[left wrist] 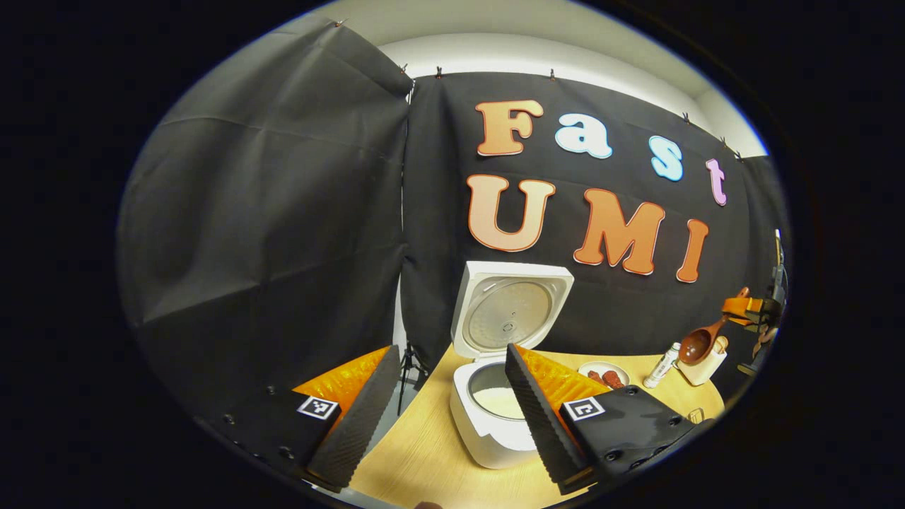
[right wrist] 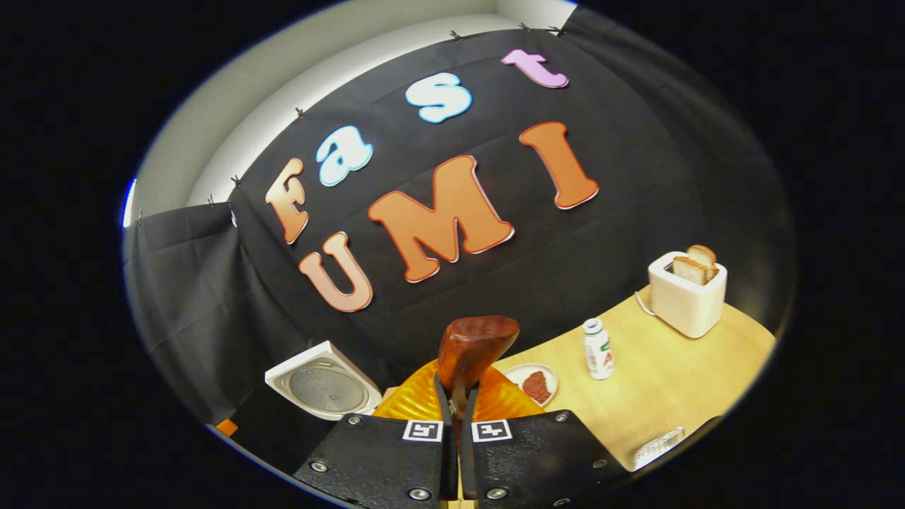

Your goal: Close the left gripper, press the button to open the rice cooker; take a wooden spoon from the chopstick holder with the right hand, scoop a spoonful of rice and pour it into the rice cooker, then put the wooden spoon back into the chopstick holder.

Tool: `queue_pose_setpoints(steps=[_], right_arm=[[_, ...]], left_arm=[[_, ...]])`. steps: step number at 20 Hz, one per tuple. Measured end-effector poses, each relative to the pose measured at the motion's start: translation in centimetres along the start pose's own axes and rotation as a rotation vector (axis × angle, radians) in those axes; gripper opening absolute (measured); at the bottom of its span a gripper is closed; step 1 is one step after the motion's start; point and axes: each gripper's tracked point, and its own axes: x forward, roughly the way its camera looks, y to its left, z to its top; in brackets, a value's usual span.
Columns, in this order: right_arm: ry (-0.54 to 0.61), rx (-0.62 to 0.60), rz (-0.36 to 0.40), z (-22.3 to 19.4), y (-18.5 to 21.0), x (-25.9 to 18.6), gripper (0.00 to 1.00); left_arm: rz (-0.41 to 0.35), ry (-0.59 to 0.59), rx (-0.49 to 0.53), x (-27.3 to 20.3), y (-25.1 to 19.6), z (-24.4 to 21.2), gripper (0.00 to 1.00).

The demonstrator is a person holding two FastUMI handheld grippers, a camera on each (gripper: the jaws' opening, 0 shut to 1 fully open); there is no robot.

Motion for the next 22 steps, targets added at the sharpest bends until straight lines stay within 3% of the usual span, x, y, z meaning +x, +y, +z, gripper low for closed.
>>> queue_pose_setpoints(steps=[6,11,17,22], right_arm=[[-0.028,-0.003,-0.158,0.0,-11.1,-5.3,0.01],[0.026,0.013,-0.268,-4.2,-18.2,-7.7,0.01],[0.080,0.028,-0.344,-8.9,-23.3,-8.5,0.01],[0.125,0.041,-0.346,-11.9,-25.2,-8.0,0.01]], left_arm=[[-0.028,-0.017,-0.003,0.4,-2.1,1.2,1.00],[-0.044,-0.025,0.033,0.6,-4.1,1.7,1.00],[-0.063,-0.004,0.066,0.8,-6.5,0.9,1.00],[-0.058,0.020,0.045,0.9,-6.9,0.2,1.00]])
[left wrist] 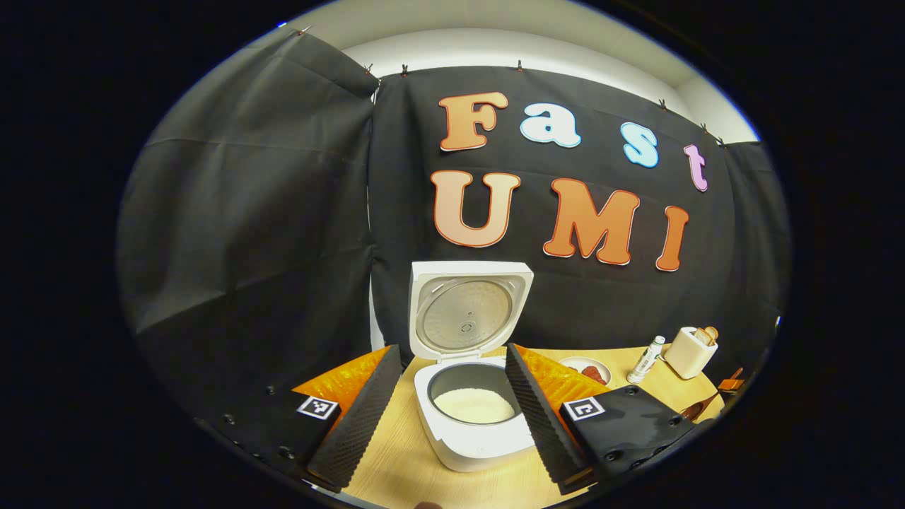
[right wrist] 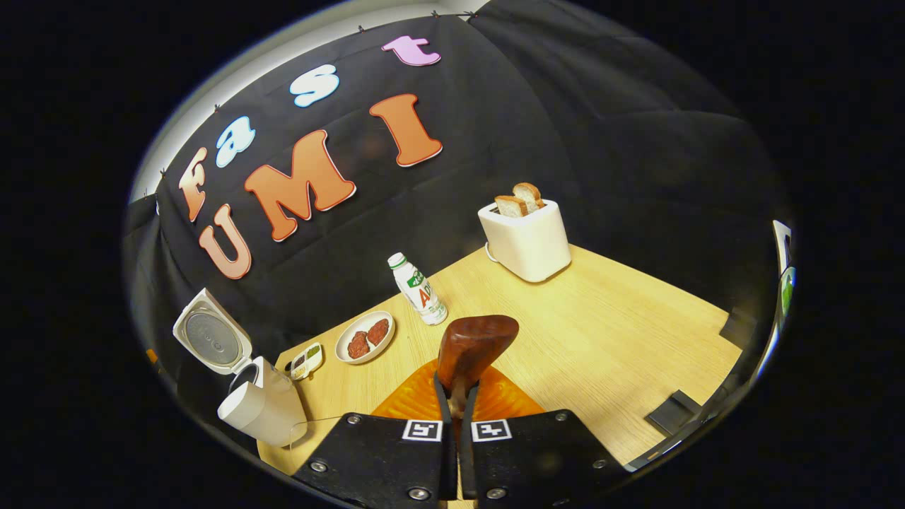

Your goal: Close the left gripper, press the button to open the rice cooker; take a wooden spoon from the chopstick holder with the right hand, scoop a spoonful of rice and pour it into the rice cooker, then put the wooden spoon back into the chopstick holder.

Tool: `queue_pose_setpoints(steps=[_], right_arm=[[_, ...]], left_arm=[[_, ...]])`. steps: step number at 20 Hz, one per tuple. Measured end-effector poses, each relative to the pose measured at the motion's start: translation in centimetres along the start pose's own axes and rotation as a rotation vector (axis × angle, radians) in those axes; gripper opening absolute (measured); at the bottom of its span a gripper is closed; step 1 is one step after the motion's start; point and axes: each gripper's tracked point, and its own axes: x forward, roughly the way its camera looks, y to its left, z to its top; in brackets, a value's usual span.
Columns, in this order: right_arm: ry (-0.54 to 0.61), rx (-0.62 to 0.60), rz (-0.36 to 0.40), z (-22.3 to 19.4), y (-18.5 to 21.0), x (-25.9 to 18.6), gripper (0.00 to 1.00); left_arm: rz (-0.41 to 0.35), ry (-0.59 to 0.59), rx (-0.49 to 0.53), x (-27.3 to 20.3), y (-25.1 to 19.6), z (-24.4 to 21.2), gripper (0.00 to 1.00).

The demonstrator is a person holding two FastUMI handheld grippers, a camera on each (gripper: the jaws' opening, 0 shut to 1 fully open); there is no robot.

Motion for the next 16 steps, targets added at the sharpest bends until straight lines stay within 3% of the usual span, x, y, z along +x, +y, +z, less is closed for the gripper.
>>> queue_pose_setpoints(steps=[5,9,11,12,13,14,16], right_arm=[[0.072,0.041,-0.033,-3.2,-1.7,1.6,0.04],[0.092,0.093,-0.038,-3.5,-2.0,1.5,0.17],[0.080,0.068,-0.060,-3.2,-2.5,1.4,0.34],[0.076,0.042,-0.077,-2.9,-2.8,1.0,0.54],[0.077,0.019,-0.094,-2.6,-3.2,0.6,0.67],[0.075,-0.008,-0.118,-2.2,-3.7,0.4,0.89],[0.060,-0.059,-0.175,-1.0,-5.0,-0.4,0.95]], left_arm=[[0.015,0.008,-0.009,-0.1,-0.5,0.2,1.00],[0.036,-0.001,0.003,-0.1,-0.7,1.0,1.00],[0.043,-0.009,-0.003,-0.1,-1.1,1.5,1.00],[0.050,-0.012,0.000,0.0,-1.0,1.8,1.00],[0.055,-0.018,0.005,0.1,-1.1,2.1,1.00],[0.060,-0.023,0.007,0.2,-1.4,2.5,1.00],[0.055,-0.029,0.004,0.5,-2.1,3.4,1.00]])
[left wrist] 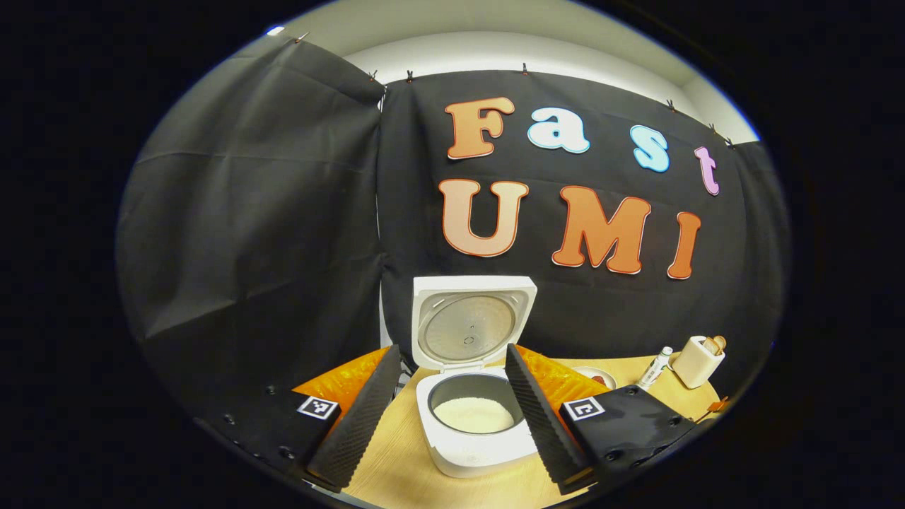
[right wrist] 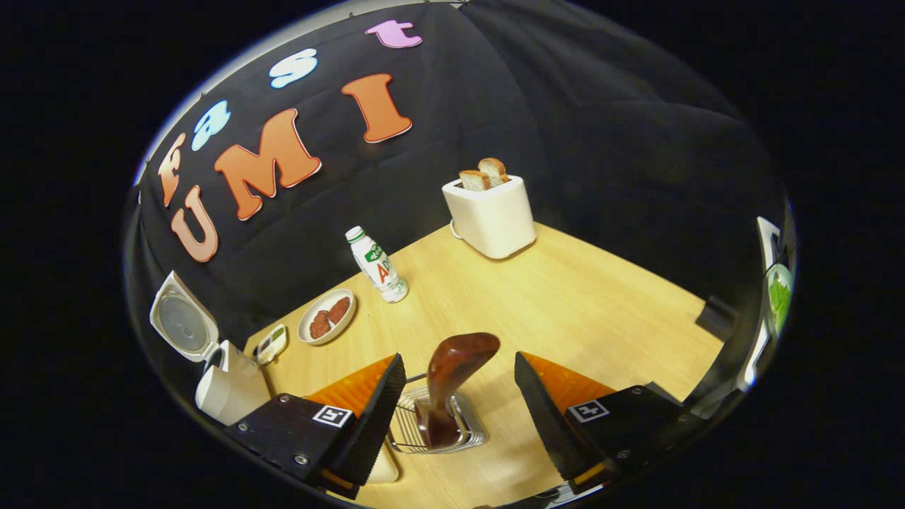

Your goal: Close the left gripper, press the button to open the rice cooker; take a wooden spoon from the chopstick holder with the right hand, scoop a spoonful of rice and pour it into the rice cooker, then put the wooden spoon back into the chopstick holder.

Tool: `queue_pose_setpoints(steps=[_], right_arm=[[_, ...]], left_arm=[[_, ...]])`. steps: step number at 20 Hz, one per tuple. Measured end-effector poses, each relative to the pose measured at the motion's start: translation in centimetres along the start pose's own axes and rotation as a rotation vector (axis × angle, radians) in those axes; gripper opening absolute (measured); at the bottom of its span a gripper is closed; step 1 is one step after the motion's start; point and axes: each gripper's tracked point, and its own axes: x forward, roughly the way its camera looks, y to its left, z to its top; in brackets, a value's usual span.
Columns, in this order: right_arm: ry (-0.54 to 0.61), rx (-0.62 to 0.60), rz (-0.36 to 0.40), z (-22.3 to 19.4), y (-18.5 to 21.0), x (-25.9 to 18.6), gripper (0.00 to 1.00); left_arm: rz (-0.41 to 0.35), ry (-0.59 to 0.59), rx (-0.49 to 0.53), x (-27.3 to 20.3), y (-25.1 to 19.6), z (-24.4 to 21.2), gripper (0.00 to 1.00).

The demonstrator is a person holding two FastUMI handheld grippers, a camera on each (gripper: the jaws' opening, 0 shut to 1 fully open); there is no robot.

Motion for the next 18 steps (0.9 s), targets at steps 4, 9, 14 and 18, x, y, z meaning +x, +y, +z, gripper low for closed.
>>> queue_pose_setpoints(steps=[4,9,14,18], right_arm=[[-0.058,-0.061,-0.072,4.3,-1.4,-2.4,0.95],[-0.200,-0.215,-0.081,11.7,-0.3,-6.3,0.95],[-0.303,-0.324,-0.068,16.0,2.2,-9.7,0.95],[-0.340,-0.364,-0.046,16.8,3.4,-11.0,0.95]], left_arm=[[0.017,-0.006,0.022,1.3,-0.9,2.3,1.00],[-0.002,0.035,0.028,4.5,-3.6,4.9,1.00],[-0.017,0.057,-0.040,8.4,-5.0,8.4,1.00],[-0.015,0.084,-0.032,12.5,-5.0,11.2,1.00]])
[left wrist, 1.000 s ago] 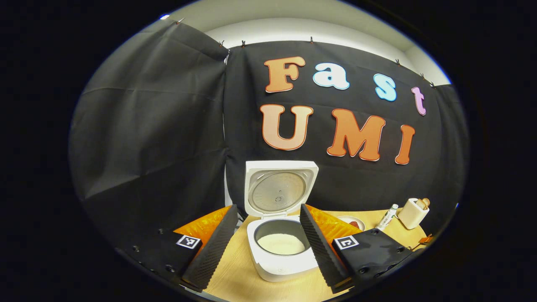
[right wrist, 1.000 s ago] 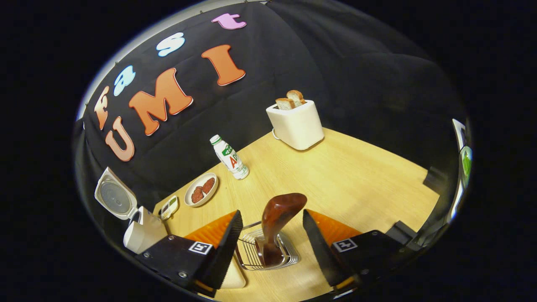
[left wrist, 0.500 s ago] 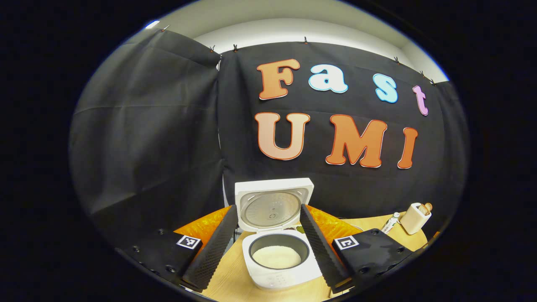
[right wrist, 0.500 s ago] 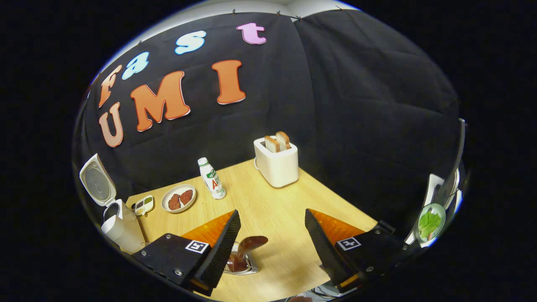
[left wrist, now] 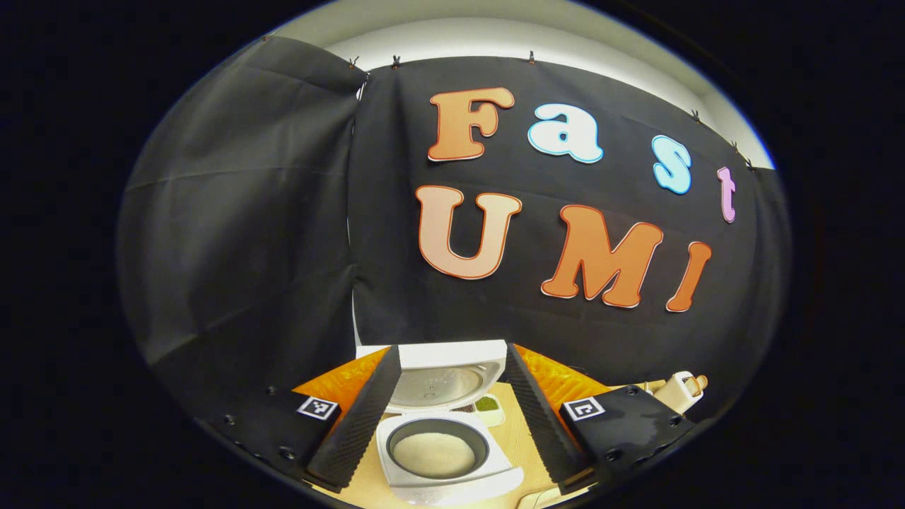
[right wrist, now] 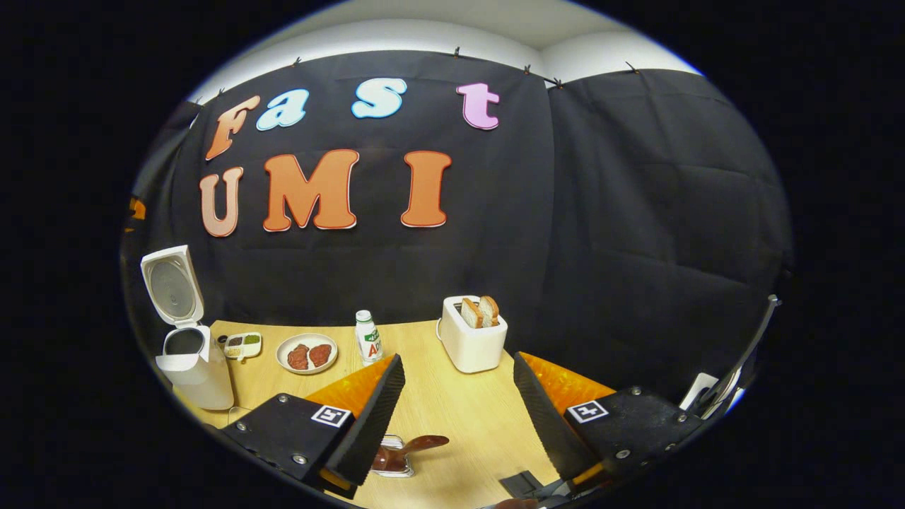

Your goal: Close the left gripper, press the button to open the rice cooker; take a wooden spoon from the chopstick holder with the right hand, scoop a spoonful of rice and pour it into the rice cooker, then put the wooden spoon back into the chopstick holder.

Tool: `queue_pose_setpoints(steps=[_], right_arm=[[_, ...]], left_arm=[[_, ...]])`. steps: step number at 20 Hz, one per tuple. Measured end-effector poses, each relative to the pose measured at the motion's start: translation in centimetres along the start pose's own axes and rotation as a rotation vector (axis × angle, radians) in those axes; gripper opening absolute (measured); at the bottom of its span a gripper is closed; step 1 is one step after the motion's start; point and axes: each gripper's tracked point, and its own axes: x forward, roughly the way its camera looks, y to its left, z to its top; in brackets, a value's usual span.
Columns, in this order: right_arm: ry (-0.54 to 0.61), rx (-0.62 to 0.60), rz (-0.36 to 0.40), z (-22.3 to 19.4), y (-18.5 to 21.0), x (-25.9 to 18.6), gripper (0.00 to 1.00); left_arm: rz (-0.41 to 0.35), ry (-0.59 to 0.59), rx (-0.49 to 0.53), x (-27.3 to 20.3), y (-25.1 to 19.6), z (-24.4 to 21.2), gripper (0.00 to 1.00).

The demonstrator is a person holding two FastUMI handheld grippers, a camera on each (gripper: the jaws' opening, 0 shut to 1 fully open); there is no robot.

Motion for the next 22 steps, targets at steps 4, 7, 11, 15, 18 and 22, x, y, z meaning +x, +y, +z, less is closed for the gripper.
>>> queue_pose_setpoints(steps=[4,7,11,15,18,22], right_arm=[[-0.010,0.014,0.007,0.4,0.6,-0.4,0.96],[-0.008,0.003,-0.002,0.2,0.5,-0.2,0.95],[0.012,0.019,-0.014,-0.5,0.4,-0.2,0.96],[0.042,0.013,-0.044,-1.5,-0.3,-0.2,0.96],[0.053,0.001,-0.049,-1.8,-0.4,-0.1,0.96],[0.057,-0.011,-0.034,-1.6,-0.1,0.3,0.96]], left_arm=[[0.022,0.080,0.044,4.8,0.0,0.5,0.99],[0.023,0.140,0.095,8.7,-0.1,-0.3,1.00],[0.057,0.201,0.137,13.5,0.8,-2.4,1.00],[0.074,0.244,0.117,16.6,1.6,-4.6,1.00],[0.097,0.290,0.105,17.6,2.5,-6.2,1.00],[0.055,0.310,0.053,17.4,2.0,-7.0,1.00]])
